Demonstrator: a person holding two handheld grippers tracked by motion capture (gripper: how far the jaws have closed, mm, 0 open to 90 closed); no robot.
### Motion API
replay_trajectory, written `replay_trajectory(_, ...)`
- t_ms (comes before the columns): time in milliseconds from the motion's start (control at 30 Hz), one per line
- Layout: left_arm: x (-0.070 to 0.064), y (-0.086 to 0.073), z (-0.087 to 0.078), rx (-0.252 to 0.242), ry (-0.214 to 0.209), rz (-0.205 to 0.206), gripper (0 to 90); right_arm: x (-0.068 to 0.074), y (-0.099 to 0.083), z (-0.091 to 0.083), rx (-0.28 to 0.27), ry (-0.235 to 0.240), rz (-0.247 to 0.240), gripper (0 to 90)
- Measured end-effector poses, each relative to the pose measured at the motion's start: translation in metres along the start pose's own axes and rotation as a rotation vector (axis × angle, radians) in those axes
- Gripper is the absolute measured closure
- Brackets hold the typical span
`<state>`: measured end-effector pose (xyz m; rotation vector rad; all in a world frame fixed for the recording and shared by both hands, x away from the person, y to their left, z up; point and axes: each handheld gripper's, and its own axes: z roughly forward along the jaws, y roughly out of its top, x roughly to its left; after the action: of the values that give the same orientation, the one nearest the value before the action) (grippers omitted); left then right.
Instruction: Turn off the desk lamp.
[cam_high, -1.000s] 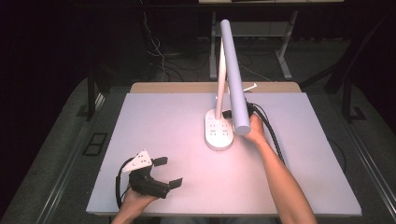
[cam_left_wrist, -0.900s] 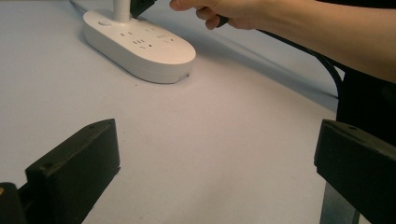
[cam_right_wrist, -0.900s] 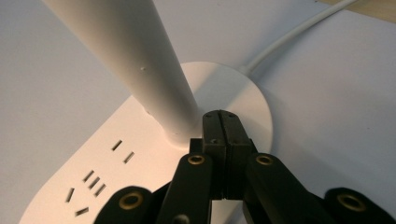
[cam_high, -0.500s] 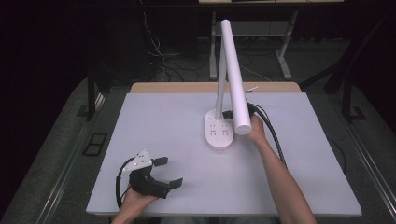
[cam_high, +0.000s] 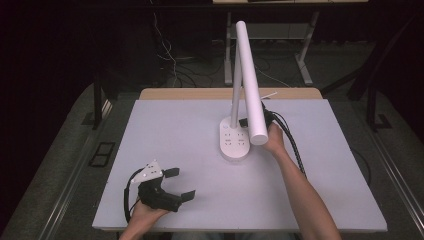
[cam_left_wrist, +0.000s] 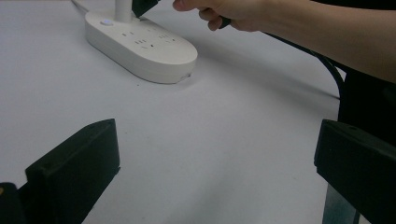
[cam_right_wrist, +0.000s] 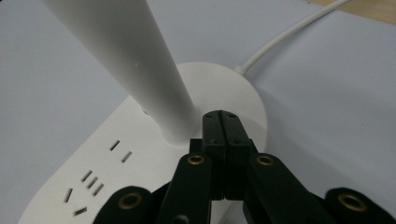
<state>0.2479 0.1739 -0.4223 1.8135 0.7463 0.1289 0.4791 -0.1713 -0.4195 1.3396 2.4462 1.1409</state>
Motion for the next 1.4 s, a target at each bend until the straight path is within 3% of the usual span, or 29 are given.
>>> replay_trajectory(267, -0.001, 0.0, 0.0, 0.003, -0.001, 0.003, 0.0, 0.002, 0.0, -0.01, -0.017, 0.003, 0.002, 89.9)
replay_trajectory(667, -0.002, 0.0, 0.001, 0.002, -0.003, 0.002, 0.0, 0.005, 0.003, -0.044, -0.042, 0.016, -0.012, 89.8)
replay_trajectory(700, -0.002, 0.0, 0.001, 0.002, -0.003, 0.003, 0.0, 0.005, 0.003, -0.049, -0.047, 0.015, -0.023, 83.2)
replay_trajectory(833, -0.002, 0.0, 0.002, 0.003, -0.004, 0.002, 0.0, 0.006, 0.001, -0.057, -0.051, 0.016, -0.034, 80.4)
replay_trajectory(1133, -0.003, 0.001, 0.003, 0.003, -0.008, 0.005, 0.0, 0.009, -0.011, -0.084, -0.074, 0.029, -0.024, 54.0)
replay_trajectory(1200, -0.004, 0.001, 0.003, 0.003, -0.009, 0.005, 0.0, 0.011, -0.017, -0.094, -0.088, 0.031, -0.022, 42.6)
replay_trajectory(1300, -0.004, 0.001, 0.004, 0.003, -0.01, 0.005, 0.0, 0.012, -0.021, -0.099, -0.099, 0.03, -0.022, 34.9)
replay_trajectory(1400, -0.004, 0.001, 0.004, 0.003, -0.009, 0.007, 0.0, 0.015, -0.026, -0.106, -0.094, 0.032, -0.022, 13.4)
